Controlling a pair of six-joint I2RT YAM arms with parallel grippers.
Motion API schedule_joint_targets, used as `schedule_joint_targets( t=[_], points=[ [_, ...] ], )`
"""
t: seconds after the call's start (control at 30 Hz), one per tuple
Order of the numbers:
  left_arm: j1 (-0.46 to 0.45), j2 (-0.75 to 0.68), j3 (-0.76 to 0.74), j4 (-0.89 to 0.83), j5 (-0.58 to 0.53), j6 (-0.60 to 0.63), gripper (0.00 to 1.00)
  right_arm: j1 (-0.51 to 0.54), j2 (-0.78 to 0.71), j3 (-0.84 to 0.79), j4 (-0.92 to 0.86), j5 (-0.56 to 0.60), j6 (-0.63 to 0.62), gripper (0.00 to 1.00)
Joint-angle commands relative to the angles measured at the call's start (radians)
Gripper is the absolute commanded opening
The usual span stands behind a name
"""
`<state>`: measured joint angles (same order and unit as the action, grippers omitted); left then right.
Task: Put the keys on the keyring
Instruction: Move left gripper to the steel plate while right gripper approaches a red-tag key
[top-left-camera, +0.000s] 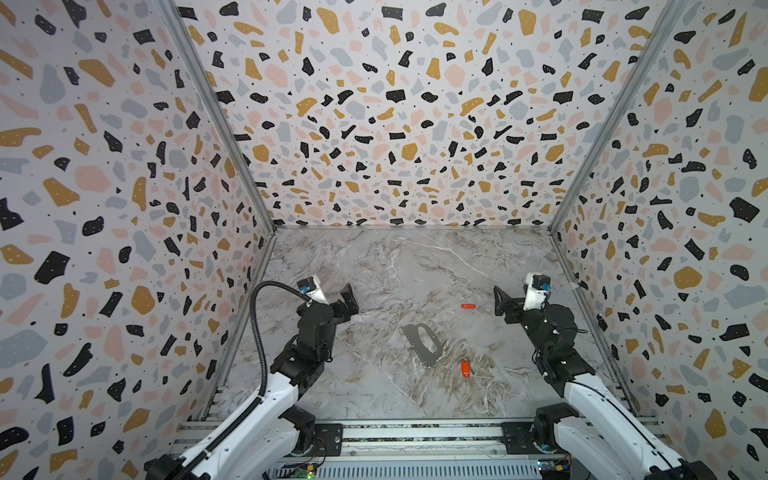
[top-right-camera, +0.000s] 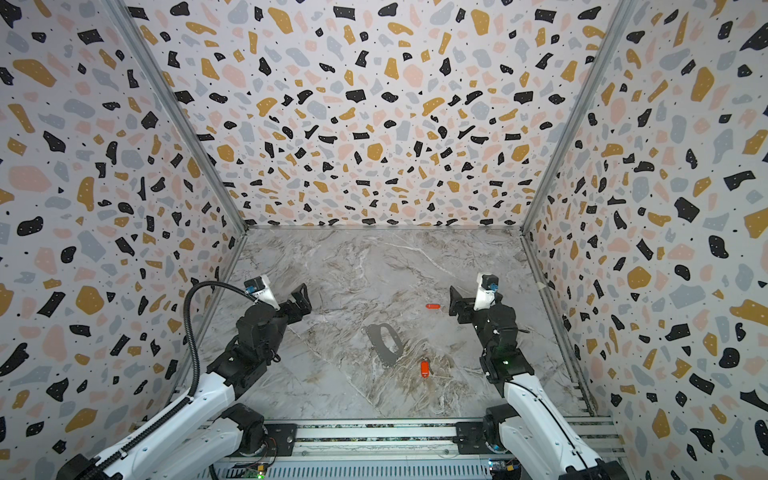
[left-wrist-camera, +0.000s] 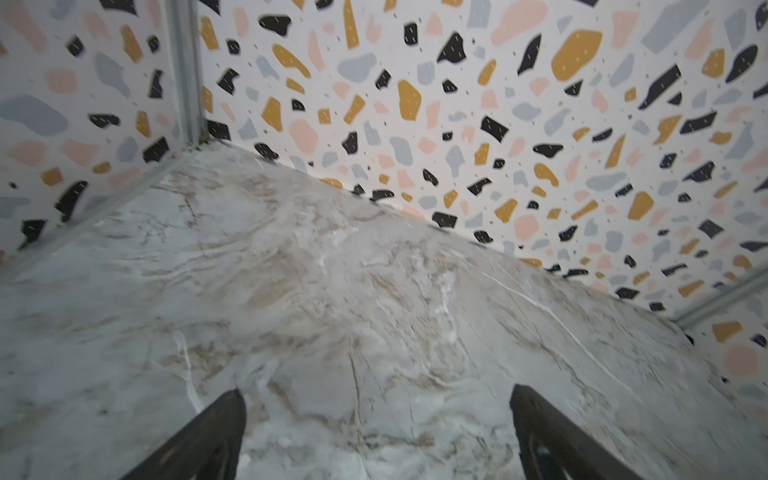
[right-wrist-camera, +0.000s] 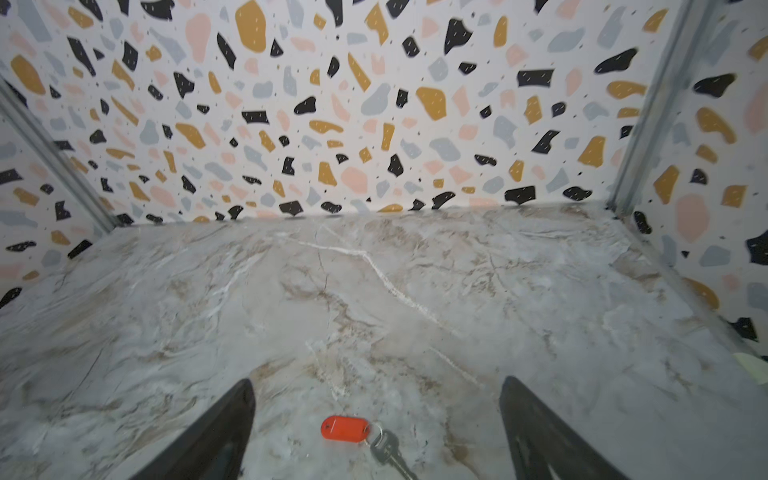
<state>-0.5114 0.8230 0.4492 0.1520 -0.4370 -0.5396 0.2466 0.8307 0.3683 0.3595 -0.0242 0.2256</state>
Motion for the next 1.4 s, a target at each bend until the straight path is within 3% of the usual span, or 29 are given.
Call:
schedule_joint_targets(
  t=[0.0,0.2,0.43,0.8,1.0,1.37],
  points=[
    [-0.094,0.03,0.016,-0.111,-0.011,-0.033,0.99,0.04,0.044,0.054,-0.098,-0.072,0.024,0.9],
    [-0.21,0.135,0.058,-0.225,0.041,-0.037,0.95,0.164,0.168,0.063,-0.098,-0.085,0.075,0.84],
    [-0.32,0.176,-0.064,-0.086,0.073,-0.137,0.92,0.265,0.266,0.042,-0.026,-0.077,0.144,0.78],
    [-0.417,0.344,-0.019,-0.013,0.095,-0.152,0.82,0.326,0.38,0.069,-0.007,-0.062,0.17,0.75],
    [-0.489,0.419,0.009,0.008,0.119,-0.084,0.81,0.334,0.398,0.068,-0.003,-0.048,0.174,0.75],
    [-0.494,0.519,0.053,0.055,0.227,0.041,0.61,0.336,0.406,0.063,-0.012,-0.022,0.176,0.74]
  ],
)
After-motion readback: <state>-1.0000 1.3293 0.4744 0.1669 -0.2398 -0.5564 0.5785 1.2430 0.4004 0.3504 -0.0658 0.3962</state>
